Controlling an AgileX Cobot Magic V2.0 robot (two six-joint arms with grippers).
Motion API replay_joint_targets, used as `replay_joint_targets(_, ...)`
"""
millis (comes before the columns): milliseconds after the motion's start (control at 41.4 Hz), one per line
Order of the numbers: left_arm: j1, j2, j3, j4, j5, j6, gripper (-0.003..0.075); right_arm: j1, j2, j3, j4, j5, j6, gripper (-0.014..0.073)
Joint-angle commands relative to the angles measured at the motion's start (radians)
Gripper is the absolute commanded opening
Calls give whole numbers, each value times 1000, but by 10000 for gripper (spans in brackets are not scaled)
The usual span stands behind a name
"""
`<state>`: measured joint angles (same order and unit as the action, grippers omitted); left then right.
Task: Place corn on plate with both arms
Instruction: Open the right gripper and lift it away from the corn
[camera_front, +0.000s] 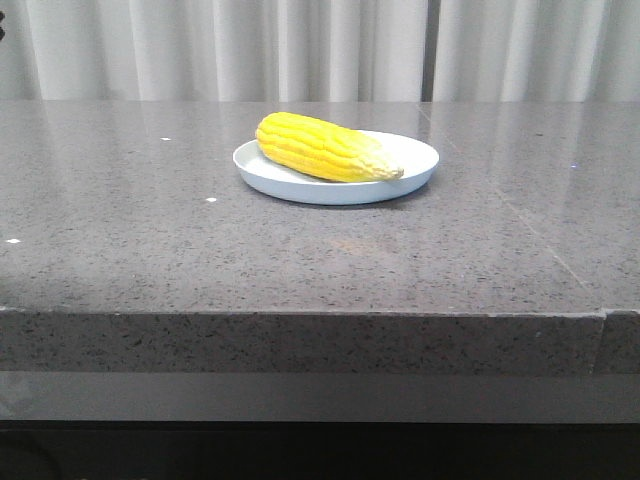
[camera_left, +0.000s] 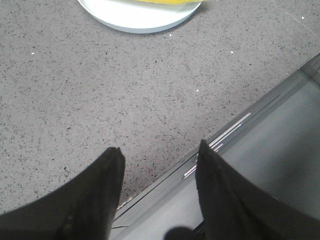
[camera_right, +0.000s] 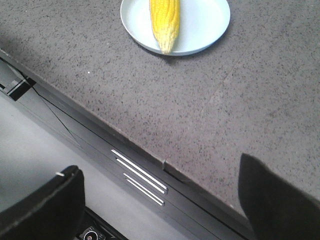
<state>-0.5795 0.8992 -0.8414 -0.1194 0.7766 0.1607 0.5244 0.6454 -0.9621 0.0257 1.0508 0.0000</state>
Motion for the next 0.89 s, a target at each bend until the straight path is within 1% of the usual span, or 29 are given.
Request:
replay_joint_targets(0, -7, -10, -26, -9, -63, 0, 335, -2, -39, 11, -26, -52, -8, 645)
replay_joint_targets(73, -7, -10, -26, -9, -63, 0, 330, -2, -51, 25, -33, -52, -8, 633)
replay_joint_targets(145, -7, -10, -26, -9, -63, 0, 291, -2, -50, 29, -33, -54, -8, 579)
replay_joint_targets(218, -7, -10, -26, -9, -63, 0, 204, -2, -50, 32, -33, -72, -8, 449)
replay_joint_targets(314, -7, -10, -26, -9, -63, 0, 83, -2, -50, 32, -33, -81, -8, 226)
replay_joint_targets(387, -7, -10, -26, -9, -63, 0, 10, -2, -50, 32, -33, -81, -8, 80)
replay_joint_targets(435, -7, -10, -26, -9, -63, 0, -20, -2, -50, 32, -33, -81, -8, -6)
replay_joint_targets(483, -7, -10, -26, -9, -63, 0, -20, -2, -50, 32, -33, -82, -8, -77)
replay_joint_targets(508, -7, -10, -26, -9, -63, 0, -20, -2, -50, 32, -33, -83, -8, -90)
replay_joint_targets(870, -7, -10, -26, -9, -63, 0, -20, -2, -50, 32, -33, -97, -8, -87)
